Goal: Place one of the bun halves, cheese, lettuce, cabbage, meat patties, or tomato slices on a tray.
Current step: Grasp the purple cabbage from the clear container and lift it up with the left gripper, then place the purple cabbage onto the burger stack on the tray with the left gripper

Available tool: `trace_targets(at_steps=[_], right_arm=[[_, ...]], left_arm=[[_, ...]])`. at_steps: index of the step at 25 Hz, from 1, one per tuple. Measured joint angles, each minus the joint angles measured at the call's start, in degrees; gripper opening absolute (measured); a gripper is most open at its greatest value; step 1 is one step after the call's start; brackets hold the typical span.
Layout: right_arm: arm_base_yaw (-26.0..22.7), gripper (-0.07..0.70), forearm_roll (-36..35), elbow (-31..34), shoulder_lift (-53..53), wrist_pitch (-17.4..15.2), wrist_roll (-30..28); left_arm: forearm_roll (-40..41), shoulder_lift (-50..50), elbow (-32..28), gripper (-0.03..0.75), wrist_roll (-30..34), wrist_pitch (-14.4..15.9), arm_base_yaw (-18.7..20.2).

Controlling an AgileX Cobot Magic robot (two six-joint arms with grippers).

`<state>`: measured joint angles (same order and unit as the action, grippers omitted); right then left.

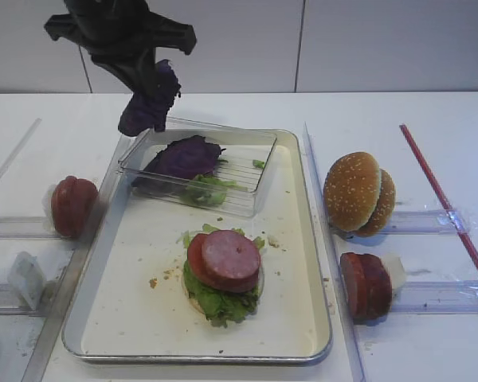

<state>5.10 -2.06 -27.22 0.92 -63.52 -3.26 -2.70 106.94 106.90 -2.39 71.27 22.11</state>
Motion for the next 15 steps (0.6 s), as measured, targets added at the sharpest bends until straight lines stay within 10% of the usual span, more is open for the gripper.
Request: trace_targets(at_steps=[15], right_arm=[[0.0,0.428,0.0,0.0,0.0,0.0,0.2]], left_arm=[[-6.7,-17.7,-19.2,0.016,-0.1,0.3,6.3]])
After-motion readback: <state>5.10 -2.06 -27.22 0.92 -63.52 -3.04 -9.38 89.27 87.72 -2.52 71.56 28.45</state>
